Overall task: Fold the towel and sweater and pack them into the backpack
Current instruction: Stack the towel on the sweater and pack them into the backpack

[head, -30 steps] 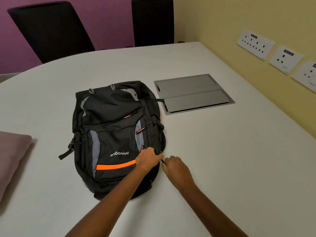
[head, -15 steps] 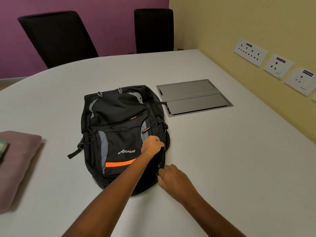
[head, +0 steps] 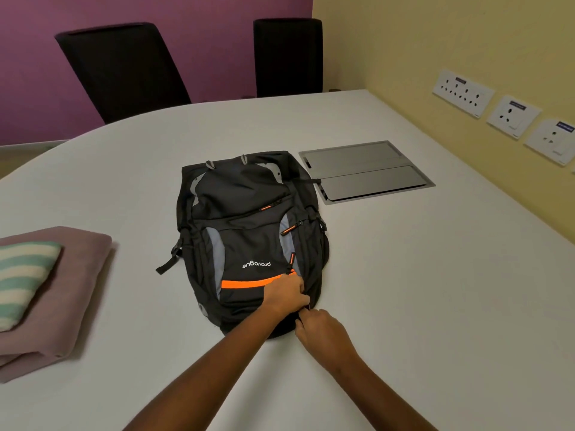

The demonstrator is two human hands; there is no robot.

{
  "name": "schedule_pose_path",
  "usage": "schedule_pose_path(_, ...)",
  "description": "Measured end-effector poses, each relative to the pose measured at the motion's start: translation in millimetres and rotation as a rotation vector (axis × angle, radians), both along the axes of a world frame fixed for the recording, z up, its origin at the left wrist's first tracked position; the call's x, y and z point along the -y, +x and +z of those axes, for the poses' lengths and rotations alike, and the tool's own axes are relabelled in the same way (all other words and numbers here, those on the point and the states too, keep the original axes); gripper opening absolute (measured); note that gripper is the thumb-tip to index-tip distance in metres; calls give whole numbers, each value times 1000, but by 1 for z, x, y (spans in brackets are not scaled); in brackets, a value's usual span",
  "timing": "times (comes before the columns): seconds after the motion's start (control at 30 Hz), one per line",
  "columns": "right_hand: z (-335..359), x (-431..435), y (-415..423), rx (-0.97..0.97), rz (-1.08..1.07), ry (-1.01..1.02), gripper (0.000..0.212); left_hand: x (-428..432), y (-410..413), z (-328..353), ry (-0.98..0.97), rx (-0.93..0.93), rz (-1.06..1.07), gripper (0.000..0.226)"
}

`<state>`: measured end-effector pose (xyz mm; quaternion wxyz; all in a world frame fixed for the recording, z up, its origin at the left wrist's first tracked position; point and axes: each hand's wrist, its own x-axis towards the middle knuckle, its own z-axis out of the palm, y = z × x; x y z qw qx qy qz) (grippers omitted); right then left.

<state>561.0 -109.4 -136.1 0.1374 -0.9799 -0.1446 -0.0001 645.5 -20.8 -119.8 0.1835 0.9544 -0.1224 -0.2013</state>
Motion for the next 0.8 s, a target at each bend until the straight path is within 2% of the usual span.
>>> schedule_pose_path(0.03,0,-6,-3,32,18,-11,30,-3,0,2,-16,4,2,32)
schedule_pose_path(0.17,-10,-38,8,-38,-103,37,32,-8,1,14,-94,5,45,38)
schedule_pose_path(0.2,-5,-47,10,20,-145,12,36,-9,0,16,-110,6,57,39)
schedule_pose_path(0.27,4,-67,1,-16,-44,97,51,-10,-1,17,-133,6,73,39)
schedule_pose_path(0.33,3,-85,-15,-1,70,27,56,-14,-4,15,-168,-1,97,40)
schedule_pose_path(0.37,1,-92,-23,-53,111,-30,58,-17,-7,13,-192,-12,110,39)
schedule_pose_path(0.43,-2,-101,-27,-137,272,-173,44,-27,-16,10,-232,-27,125,27)
schedule_pose_path(0.5,-13,-107,-33,-253,101,-97,36,-43,-28,5,-243,2,146,6)
schedule_pose_path(0.57,-21,-106,-34,-90,-32,6,20,-64,-42,0,-207,72,188,6)
schedule_pose_path(0.6,-22,-104,-37,-42,-23,38,12,-75,-49,-4,-170,109,207,12)
schedule_pose_path(0.63,-27,-105,-37,-83,-14,-18,10,-86,-55,-8,-128,140,220,18)
schedule_pose_path(0.7,-38,-105,-38,-94,-81,-79,22,-104,-67,-15,-72,175,257,24)
schedule_pose_path(0.8,-27,-106,-43,62,-93,-129,36,-119,-78,-22,-81,212,315,20)
